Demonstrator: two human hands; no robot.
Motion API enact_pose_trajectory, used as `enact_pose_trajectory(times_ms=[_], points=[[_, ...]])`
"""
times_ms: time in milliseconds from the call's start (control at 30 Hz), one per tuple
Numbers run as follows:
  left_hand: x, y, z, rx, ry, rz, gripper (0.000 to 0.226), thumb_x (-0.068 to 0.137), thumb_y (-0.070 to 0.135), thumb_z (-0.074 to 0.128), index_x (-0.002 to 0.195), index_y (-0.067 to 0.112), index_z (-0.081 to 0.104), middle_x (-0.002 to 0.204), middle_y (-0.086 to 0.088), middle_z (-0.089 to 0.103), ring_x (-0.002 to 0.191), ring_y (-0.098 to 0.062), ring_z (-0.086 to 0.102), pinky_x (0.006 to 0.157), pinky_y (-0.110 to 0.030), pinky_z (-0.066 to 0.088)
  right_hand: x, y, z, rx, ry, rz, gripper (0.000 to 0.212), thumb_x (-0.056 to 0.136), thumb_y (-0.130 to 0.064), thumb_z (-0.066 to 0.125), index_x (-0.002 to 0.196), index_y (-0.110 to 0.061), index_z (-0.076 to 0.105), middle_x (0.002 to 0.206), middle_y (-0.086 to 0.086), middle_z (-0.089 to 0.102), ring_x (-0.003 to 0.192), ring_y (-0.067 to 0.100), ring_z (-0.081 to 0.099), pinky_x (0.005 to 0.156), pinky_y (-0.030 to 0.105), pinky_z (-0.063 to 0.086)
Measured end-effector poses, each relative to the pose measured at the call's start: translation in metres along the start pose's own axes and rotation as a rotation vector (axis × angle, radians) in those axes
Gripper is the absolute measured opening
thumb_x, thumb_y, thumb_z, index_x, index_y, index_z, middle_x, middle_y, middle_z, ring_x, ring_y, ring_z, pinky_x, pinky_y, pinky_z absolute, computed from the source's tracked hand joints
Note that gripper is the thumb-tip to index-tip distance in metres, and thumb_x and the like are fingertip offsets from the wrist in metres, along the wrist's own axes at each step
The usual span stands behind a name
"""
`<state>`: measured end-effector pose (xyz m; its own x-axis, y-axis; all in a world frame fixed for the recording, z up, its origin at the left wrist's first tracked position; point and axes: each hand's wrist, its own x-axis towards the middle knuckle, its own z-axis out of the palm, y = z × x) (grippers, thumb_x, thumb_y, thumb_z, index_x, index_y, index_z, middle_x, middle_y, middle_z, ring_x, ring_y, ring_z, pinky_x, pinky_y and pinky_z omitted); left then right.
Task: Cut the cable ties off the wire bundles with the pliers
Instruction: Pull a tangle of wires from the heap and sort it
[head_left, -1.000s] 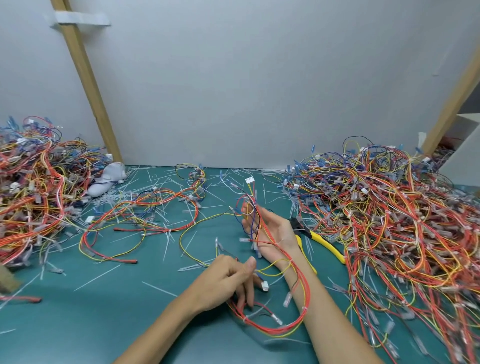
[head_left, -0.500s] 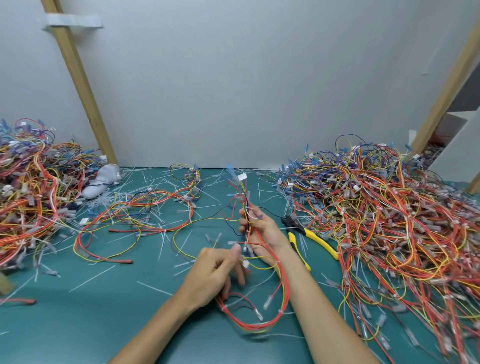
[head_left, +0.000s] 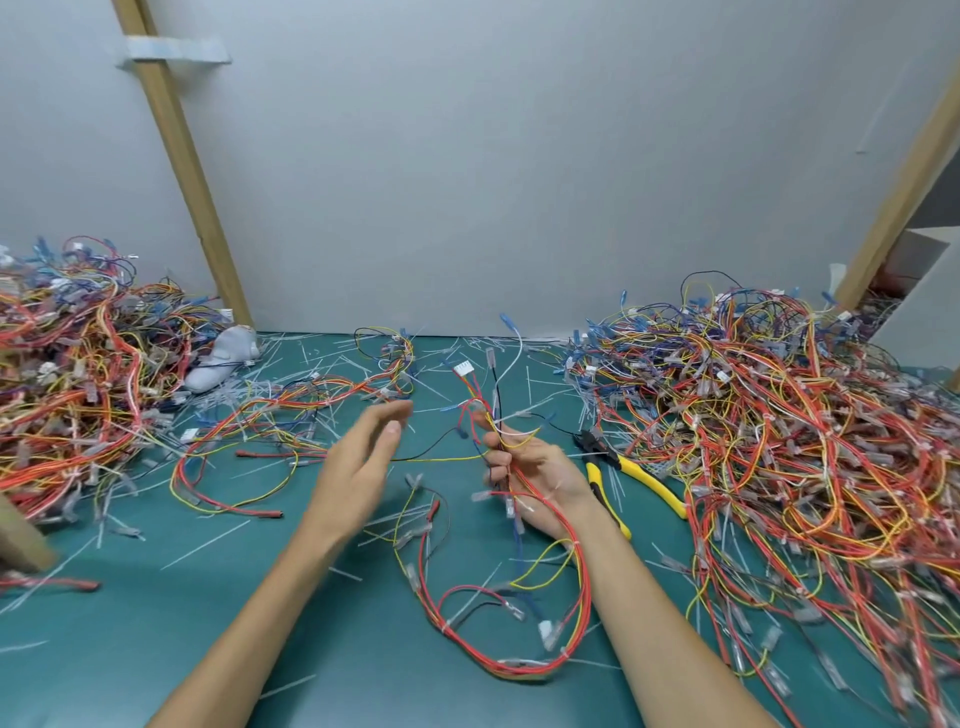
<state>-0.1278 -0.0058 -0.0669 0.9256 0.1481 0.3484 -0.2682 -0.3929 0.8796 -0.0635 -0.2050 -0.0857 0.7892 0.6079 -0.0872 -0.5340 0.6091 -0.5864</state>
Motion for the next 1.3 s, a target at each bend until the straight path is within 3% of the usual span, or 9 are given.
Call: enact_pose_trajectory(times_ms=[100,233,367,500,667,800,933,1200,1300], points=[[-0.004,0.005,0.012,-0.328,-0.305,-0.231,0.037,0.105,0.023,0.028,0.127,0.015,0.056,0.125,-0.004,0.064,0.108,-0.021,0.067,0.085,-0.019,0.052,-0.003,0.000,0.001,-0.014,-0.048,-0.028,0.035,0.076,0.000,0.052,0.105,-0.001,0.071,0.081,0.002,0.064,0.053,0.006,0.051,0.053,0.019,0.049],[-0.013,0.011,0.038,-0.642,-0.437,-0.449,0.033,0.105,0.024,0.032,0.126,0.015,0.056,0.115,-0.006,0.071,0.103,-0.034,0.068,0.086,-0.034,0.057,-0.006,0.000,0.004,-0.160,-0.016,-0.052,0.028,0.082,-0.010,0.050,0.092,-0.012,0.076,0.083,0.001,0.070,0.066,0.016,0.063,0.052,0.025,0.053],[-0.014,0.008,0.061,-0.643,-0.342,-0.425,0.027,0.104,0.014,0.037,0.123,0.019,0.056,0.105,0.004,0.072,0.095,-0.020,0.069,0.096,-0.031,0.050,-0.001,0.003,0.010,-0.189,-0.001,-0.105,0.027,0.086,-0.009,0.051,0.112,-0.006,0.057,0.087,0.004,0.071,0.070,0.017,0.067,0.056,0.029,0.054],[-0.017,0.009,0.074,-0.657,-0.210,-0.395,0.021,0.101,0.021,0.043,0.103,0.012,0.063,0.096,-0.011,0.068,0.078,-0.021,0.068,0.069,-0.031,0.057,0.006,0.014,0.012,-0.374,0.078,-0.240,0.019,0.076,-0.005,0.062,0.093,-0.008,0.069,0.081,0.009,0.070,0.065,0.015,0.066,0.063,0.025,0.053],[-0.021,0.003,0.075,-0.576,-0.002,-0.317,0.024,0.090,0.033,0.057,0.093,0.012,0.069,0.087,-0.012,0.060,0.081,-0.021,0.053,0.076,-0.042,0.049,0.011,0.019,0.013,-0.767,0.168,-0.424,0.024,0.084,0.009,0.064,0.086,-0.014,0.070,0.114,0.012,0.060,0.096,0.019,0.060,0.091,0.028,0.047],[-0.017,-0.003,0.066,-0.571,0.093,-0.328,0.015,0.089,0.022,0.063,0.092,0.009,0.071,0.081,-0.013,0.066,0.076,-0.024,0.057,0.068,-0.045,0.053,0.012,0.020,0.018,-0.992,0.253,-0.439,0.012,0.086,-0.008,0.072,0.094,-0.016,0.069,0.113,0.012,0.065,0.094,0.019,0.060,0.083,0.031,0.049],[-0.012,-0.007,0.061,-0.618,0.041,-0.338,0.021,0.084,0.020,0.064,0.092,0.001,0.070,0.082,-0.009,0.075,0.073,-0.016,0.069,0.063,-0.024,0.056,0.004,0.004,0.017,-1.176,0.311,-0.491,0.010,0.088,-0.018,0.072,0.097,-0.015,0.071,0.100,-0.002,0.071,0.088,0.007,0.063,0.080,0.022,0.050],[-0.010,-0.003,0.065,-0.679,-0.033,-0.379,0.009,0.088,0.007,0.065,0.085,-0.002,0.068,0.074,-0.015,0.069,0.066,-0.024,0.069,0.053,-0.027,0.056,-0.037,-0.021,-0.018,-1.718,0.465,-0.576,0.011,0.094,-0.021,0.060,0.091,-0.024,0.070,0.078,-0.016,0.065,0.071,-0.003,0.057,0.062,0.009,0.036],[-0.003,-0.002,0.067,-0.665,-0.033,-0.387,0.006,0.088,0.007,0.065,0.087,0.002,0.064,0.071,-0.014,0.070,0.064,-0.025,0.070,0.053,-0.027,0.055,-0.050,-0.021,-0.015,-1.764,0.427,-0.578,0.020,0.098,-0.025,0.053,0.089,-0.024,0.071,0.079,-0.019,0.064,0.075,-0.004,0.057,0.064,0.015,0.039]])
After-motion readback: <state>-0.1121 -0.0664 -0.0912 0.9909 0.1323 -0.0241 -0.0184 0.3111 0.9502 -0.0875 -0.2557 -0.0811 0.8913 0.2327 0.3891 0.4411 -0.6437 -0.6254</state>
